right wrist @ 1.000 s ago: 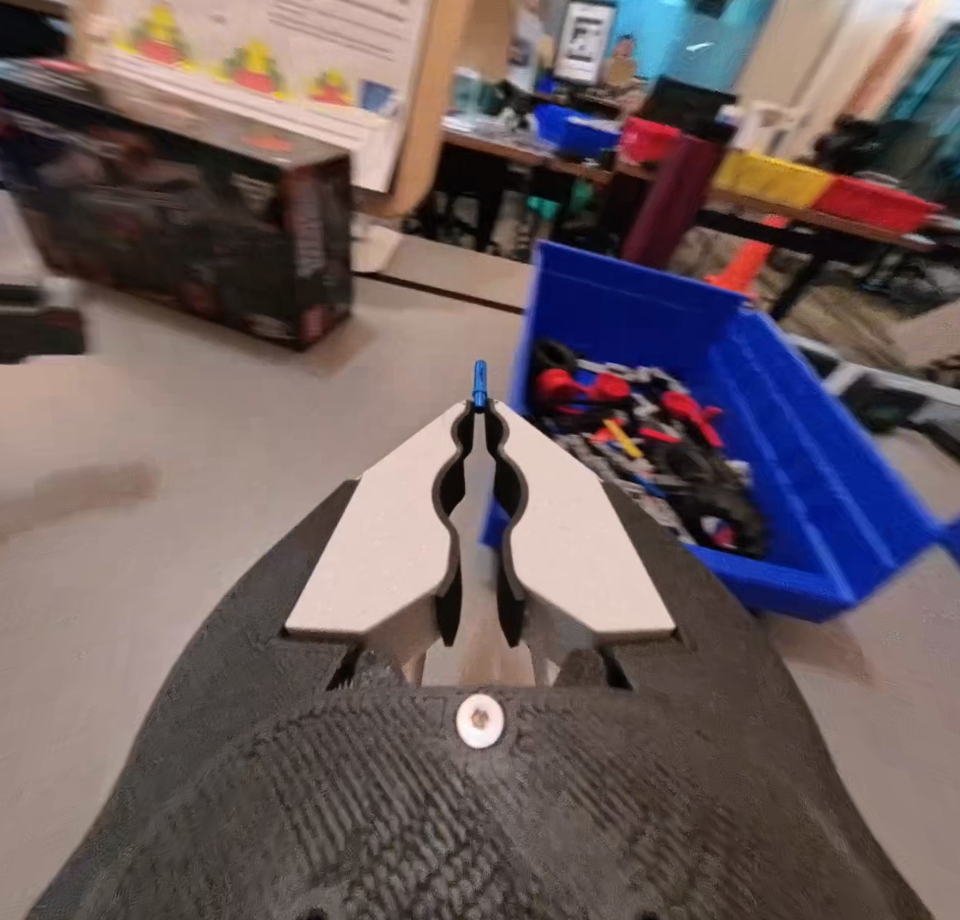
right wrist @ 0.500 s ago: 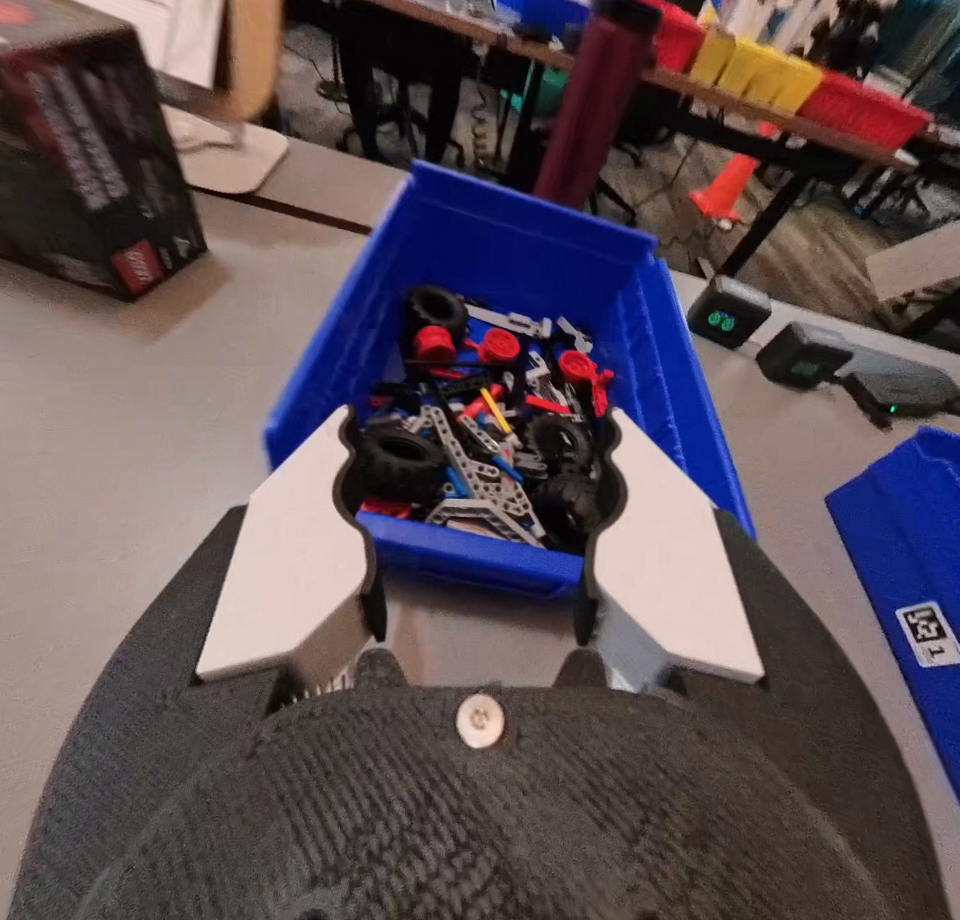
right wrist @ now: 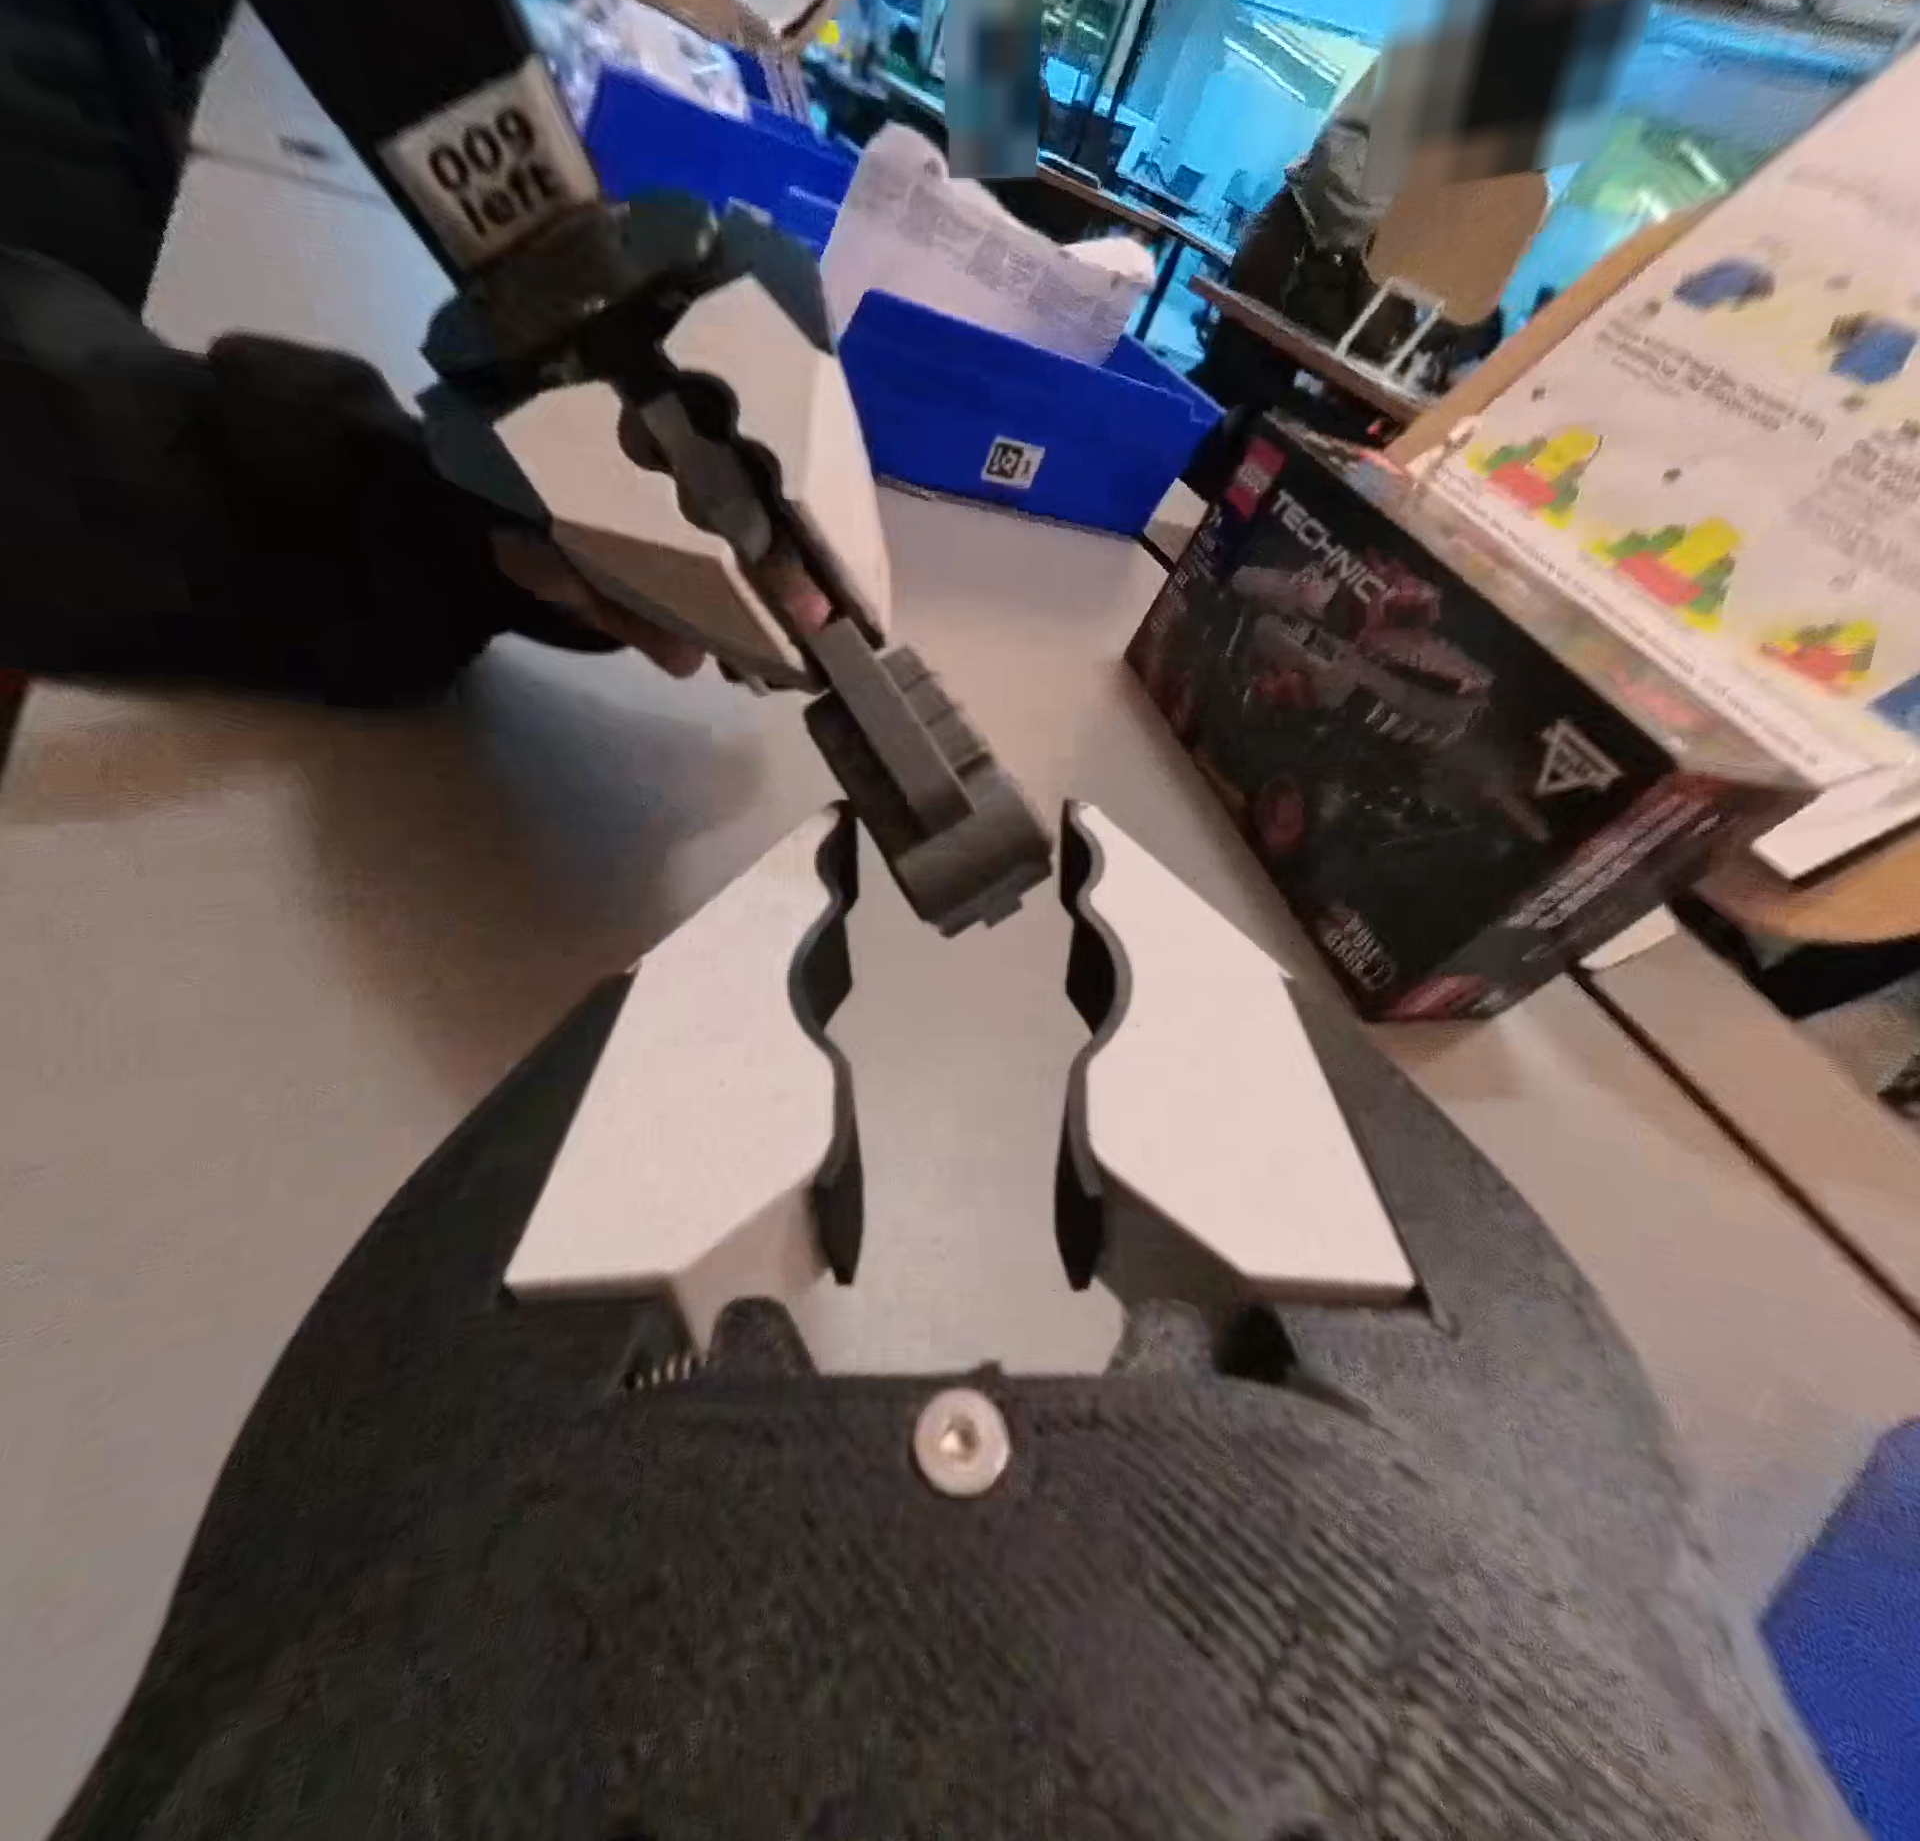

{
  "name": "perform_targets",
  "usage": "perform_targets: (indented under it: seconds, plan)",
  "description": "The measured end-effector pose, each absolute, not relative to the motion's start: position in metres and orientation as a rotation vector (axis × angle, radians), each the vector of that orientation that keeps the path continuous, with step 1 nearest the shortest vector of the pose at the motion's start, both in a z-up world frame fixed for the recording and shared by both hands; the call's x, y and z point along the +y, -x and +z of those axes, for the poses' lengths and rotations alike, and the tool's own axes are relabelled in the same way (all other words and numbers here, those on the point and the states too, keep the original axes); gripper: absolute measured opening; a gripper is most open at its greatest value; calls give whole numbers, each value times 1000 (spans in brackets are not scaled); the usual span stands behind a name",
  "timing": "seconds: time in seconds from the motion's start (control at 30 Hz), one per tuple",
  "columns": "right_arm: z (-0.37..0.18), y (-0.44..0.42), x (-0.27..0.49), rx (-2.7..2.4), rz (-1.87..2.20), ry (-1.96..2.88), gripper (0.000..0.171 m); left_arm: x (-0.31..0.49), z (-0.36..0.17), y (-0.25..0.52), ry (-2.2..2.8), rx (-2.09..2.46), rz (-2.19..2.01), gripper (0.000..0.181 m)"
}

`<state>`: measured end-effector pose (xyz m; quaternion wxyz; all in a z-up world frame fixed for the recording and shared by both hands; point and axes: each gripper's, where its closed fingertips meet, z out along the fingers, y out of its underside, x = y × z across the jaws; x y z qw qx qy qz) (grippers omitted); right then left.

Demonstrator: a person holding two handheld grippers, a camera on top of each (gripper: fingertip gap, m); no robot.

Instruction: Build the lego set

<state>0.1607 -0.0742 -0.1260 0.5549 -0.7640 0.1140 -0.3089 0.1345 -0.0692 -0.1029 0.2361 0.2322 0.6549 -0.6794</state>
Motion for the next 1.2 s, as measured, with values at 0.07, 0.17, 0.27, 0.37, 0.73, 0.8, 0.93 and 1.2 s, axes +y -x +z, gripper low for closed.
perform_targets:
  seconds: [0.07,0.17,0.27,0.37,0.73,0.8,0.93,1.2]
  plan:
    - [-125,-158,-74,186,-820,1824,36,-71,-103,-129,-692,1723,-1728,5]
    - [-110,-157,-78,110,-964,1744,37,-74,-93,-125,-714,1598,-1599,5]
    - [-99,-154,-82,74,-1016,1689,39,-81,-85,-115,-770,1460,-1424,5]
    - [-95,-152,-86,66,-1031,1668,39,-85,-83,-110,-797,1372,-1324,5]
    - [-98,-152,-91,81,-1047,1678,38,-89,-85,-104,-836,1308,-1242,4]
    - [-99,-152,-92,94,-1053,1680,39,-88,-84,-104,-810,1348,-1332,5]
    - [-98,-151,-90,129,-994,1663,47,-85,-75,-110,-590,1575,-1815,5]
    - [-74,-148,-62,362,-573,1500,37,-55,-47,-158,408,1682,-3260,4]
